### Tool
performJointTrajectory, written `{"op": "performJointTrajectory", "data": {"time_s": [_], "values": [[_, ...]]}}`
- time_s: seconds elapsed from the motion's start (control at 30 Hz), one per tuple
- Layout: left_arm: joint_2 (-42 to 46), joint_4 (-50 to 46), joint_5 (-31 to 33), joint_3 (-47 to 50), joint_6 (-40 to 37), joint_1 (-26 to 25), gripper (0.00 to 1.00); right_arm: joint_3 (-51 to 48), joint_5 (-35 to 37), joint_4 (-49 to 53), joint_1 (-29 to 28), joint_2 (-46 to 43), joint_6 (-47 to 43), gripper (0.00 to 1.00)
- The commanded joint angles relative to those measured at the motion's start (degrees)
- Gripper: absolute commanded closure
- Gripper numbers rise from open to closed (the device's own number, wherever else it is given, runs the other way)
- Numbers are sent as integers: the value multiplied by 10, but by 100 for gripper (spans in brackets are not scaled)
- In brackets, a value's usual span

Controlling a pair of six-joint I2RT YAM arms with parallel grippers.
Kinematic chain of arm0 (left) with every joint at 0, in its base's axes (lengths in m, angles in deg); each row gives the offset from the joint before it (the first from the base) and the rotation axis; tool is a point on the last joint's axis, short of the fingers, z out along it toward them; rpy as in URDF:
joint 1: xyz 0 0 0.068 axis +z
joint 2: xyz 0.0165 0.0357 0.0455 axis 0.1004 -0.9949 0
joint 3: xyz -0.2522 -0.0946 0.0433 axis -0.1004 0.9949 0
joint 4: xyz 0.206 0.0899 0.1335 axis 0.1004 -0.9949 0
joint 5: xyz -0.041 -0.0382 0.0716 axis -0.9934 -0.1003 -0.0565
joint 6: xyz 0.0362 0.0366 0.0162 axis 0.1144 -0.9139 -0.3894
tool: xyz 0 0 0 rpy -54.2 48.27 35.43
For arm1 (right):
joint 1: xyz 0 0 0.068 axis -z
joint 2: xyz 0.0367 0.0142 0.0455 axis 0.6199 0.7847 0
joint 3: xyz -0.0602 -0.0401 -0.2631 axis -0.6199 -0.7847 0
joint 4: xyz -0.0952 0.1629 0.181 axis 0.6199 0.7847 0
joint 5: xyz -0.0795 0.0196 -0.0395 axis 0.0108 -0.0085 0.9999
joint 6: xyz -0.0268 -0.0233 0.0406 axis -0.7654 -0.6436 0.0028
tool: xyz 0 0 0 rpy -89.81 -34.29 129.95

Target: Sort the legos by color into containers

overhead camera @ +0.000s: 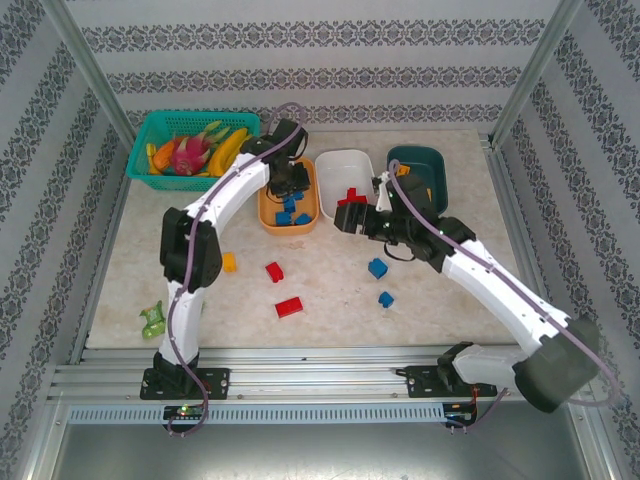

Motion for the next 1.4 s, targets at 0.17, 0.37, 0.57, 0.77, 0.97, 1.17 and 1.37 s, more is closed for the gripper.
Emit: {"op": "performJointTrajectory", "data": {"time_s": [0.17, 0.37, 0.57, 0.77, 0.97, 1.17, 1.37], "values": [[-109, -23, -50, -103, -20, 22, 77, 46, -22, -23, 19, 45, 10, 18], [-132, -30, -68, -97, -13, 23, 70, 39, -17, -20, 21, 50, 14, 18], [-116, -46, -61, -97, -16, 24, 48, 50, -4, -5, 12, 50, 2, 18], [-25, -39, -43, -57, -9, 23, 38, 71, 30, 20, -16, 52, -23, 18], [159, -21, 1, 105, 11, 23, 34, 89, 80, 41, -77, 71, -44, 20], [418, -17, 47, 376, 49, 24, 31, 122, 112, 33, -162, 152, -25, 23], [637, -89, 91, 575, 61, 24, 26, 220, 129, 27, -238, 290, -3, 24]]}}
